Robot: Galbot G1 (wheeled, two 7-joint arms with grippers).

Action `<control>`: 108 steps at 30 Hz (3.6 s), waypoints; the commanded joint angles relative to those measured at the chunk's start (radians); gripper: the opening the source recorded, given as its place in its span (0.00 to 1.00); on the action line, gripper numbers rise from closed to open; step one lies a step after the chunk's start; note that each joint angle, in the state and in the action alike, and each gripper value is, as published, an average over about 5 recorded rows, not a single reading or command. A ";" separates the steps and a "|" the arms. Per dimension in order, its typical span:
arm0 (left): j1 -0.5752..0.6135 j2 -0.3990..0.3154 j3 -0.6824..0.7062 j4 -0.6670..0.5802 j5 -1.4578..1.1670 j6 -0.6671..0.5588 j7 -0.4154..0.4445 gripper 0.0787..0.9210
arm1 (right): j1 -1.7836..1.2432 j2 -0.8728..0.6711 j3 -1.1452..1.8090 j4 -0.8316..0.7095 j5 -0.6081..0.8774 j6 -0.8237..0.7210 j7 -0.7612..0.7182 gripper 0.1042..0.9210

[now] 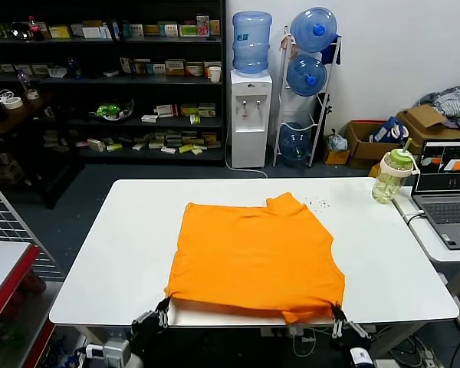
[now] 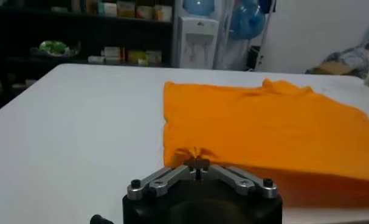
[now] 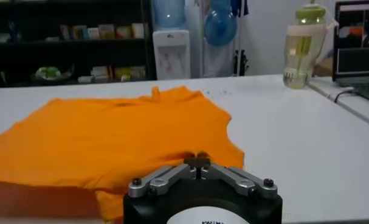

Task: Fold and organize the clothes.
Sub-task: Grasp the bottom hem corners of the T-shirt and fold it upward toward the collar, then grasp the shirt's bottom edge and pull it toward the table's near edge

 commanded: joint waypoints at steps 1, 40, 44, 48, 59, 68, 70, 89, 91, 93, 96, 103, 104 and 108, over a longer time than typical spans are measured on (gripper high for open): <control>-0.376 0.033 0.073 0.178 -0.115 -0.004 0.001 0.01 | 0.285 -0.130 -0.042 -0.097 0.176 -0.060 0.055 0.02; -0.483 -0.053 0.155 0.378 -0.078 0.113 -0.045 0.29 | 0.576 -0.167 -0.202 -0.376 0.204 -0.036 -0.036 0.35; -0.367 -0.032 0.125 0.289 -0.075 0.113 -0.040 0.42 | 0.461 -0.193 -0.129 -0.325 0.192 -0.041 -0.073 0.49; -0.287 -0.044 0.102 0.247 -0.060 0.107 -0.030 0.56 | 0.324 -0.229 -0.064 -0.293 0.172 -0.047 -0.137 0.63; -0.315 -0.104 0.104 0.299 -0.034 0.062 0.002 0.87 | 0.264 -0.223 -0.029 -0.297 0.154 -0.087 -0.174 0.88; -0.372 -0.131 0.106 0.372 -0.018 0.034 0.011 0.88 | 0.301 -0.197 -0.039 -0.348 0.174 -0.119 -0.152 0.88; -0.378 -0.135 0.105 0.383 -0.010 0.032 0.013 0.88 | 0.305 -0.195 -0.043 -0.350 0.182 -0.129 -0.143 0.88; -0.398 -0.143 0.123 0.412 0.015 0.032 0.008 0.60 | 0.333 -0.194 -0.059 -0.361 0.223 -0.154 -0.117 0.43; -0.399 -0.144 0.125 0.414 0.016 0.032 0.008 0.53 | 0.330 -0.196 -0.056 -0.358 0.223 -0.155 -0.115 0.36; -0.400 -0.145 0.126 0.415 0.017 0.033 0.006 0.45 | 0.327 -0.197 -0.054 -0.355 0.224 -0.154 -0.114 0.28; -0.399 -0.147 0.127 0.416 0.019 0.033 0.003 0.35 | 0.323 -0.197 -0.051 -0.350 0.225 -0.148 -0.113 0.18; -0.375 -0.131 0.119 0.358 0.015 0.033 -0.011 0.11 | 0.294 -0.208 -0.032 -0.293 0.250 -0.122 -0.097 0.02; -0.367 -0.123 0.116 0.333 0.011 0.033 -0.015 0.09 | 0.283 -0.214 -0.025 -0.275 0.261 -0.120 -0.090 0.02; -0.322 -0.076 0.100 0.219 -0.030 0.041 -0.035 0.02 | 0.221 -0.241 0.016 -0.197 0.321 -0.138 -0.062 0.02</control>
